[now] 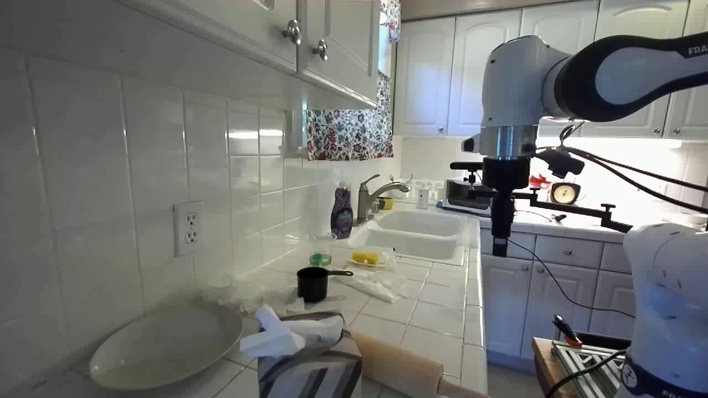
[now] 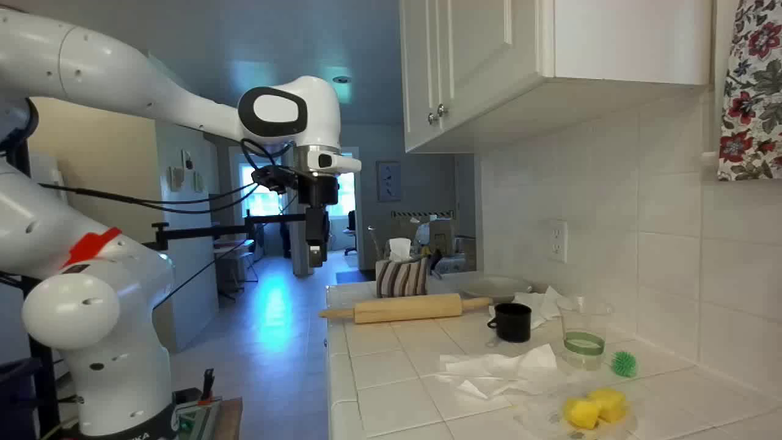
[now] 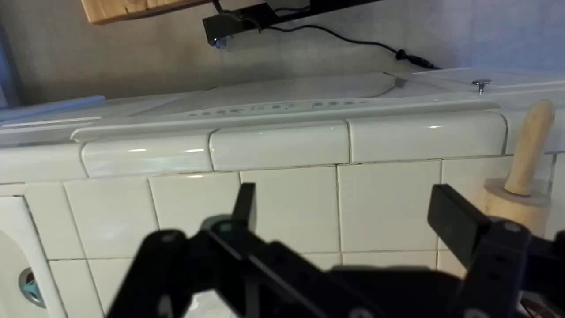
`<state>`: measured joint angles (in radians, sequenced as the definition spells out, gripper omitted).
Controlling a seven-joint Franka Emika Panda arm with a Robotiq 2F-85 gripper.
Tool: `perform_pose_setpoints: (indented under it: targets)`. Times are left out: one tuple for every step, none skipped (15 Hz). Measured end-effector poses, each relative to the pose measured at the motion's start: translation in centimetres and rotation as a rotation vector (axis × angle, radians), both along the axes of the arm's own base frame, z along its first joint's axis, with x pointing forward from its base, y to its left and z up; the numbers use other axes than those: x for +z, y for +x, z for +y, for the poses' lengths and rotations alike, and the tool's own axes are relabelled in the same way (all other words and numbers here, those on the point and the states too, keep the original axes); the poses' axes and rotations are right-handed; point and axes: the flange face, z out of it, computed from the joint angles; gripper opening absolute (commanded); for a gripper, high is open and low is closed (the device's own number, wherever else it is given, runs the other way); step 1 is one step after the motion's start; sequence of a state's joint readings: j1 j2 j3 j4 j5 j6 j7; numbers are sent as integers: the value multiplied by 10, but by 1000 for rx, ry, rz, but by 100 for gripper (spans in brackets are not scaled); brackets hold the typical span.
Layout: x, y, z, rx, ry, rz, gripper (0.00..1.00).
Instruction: Turn the rolling pin to the right
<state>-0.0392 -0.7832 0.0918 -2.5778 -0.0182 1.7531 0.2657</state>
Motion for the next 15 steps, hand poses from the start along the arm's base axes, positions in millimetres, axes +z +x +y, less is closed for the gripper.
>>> perform_pose_setpoints:
  targets:
    - [0,0,0,0,0,0,100]
    - [0,0,0,0,0,0,100]
    - [0,0,0,0,0,0,100]
    - [0,0,0,0,0,0,100]
    - [0,0,0,0,0,0,100]
    - [0,0,0,0,0,0,100]
    - [0,0,0,0,0,0,100]
    - [0,1,0,0,0,-5,100]
    - [2,4,1,5,1,-30,100]
    - [4,9,2,10,2,-66,100]
    - [5,16,3,20,3,-107,100]
    - [6,25,6,30,4,-149,100]
    - [5,34,9,41,5,-188,100]
    - [2,42,12,51,9,-218,100]
    - [-2,50,15,54,21,-237,100]
